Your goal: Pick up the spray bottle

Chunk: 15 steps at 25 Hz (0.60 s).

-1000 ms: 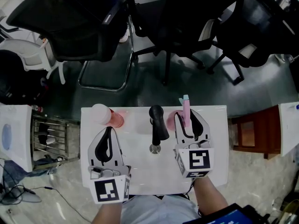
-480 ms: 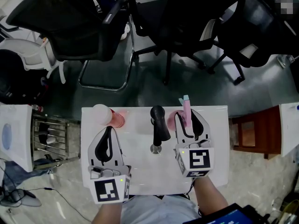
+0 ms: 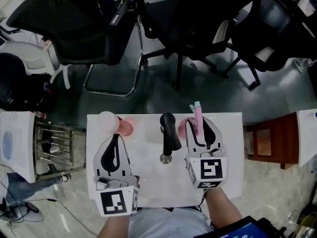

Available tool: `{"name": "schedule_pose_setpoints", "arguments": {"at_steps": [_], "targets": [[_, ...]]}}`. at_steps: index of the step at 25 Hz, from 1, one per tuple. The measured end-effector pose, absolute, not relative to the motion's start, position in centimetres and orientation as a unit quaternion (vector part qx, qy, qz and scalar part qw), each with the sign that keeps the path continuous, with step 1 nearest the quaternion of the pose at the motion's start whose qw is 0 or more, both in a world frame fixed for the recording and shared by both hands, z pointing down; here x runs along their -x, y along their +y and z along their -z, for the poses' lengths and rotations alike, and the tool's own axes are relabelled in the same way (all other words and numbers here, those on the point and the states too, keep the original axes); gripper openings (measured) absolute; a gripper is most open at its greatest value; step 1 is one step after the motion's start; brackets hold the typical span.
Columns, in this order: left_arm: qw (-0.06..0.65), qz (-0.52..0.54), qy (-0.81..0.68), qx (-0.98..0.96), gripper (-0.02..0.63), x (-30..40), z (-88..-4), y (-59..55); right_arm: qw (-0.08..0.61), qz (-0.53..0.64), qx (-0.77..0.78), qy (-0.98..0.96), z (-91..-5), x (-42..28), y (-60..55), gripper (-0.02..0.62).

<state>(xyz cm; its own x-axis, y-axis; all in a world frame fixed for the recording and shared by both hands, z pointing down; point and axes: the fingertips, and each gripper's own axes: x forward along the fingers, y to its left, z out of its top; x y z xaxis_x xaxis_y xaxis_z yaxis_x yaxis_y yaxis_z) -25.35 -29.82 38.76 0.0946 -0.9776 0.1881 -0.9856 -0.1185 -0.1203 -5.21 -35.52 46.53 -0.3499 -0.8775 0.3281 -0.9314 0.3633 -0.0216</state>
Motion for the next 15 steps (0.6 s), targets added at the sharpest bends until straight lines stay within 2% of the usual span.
{"name": "schedule_pose_setpoints", "arguments": {"at_steps": [15], "targets": [[0.014,-0.109,-0.665,-0.739,0.015,25.15,-38.53,-29.66,0.127,-0.100,-0.558,-0.814,-46.27,4.85,-35.40,0.155]]}}
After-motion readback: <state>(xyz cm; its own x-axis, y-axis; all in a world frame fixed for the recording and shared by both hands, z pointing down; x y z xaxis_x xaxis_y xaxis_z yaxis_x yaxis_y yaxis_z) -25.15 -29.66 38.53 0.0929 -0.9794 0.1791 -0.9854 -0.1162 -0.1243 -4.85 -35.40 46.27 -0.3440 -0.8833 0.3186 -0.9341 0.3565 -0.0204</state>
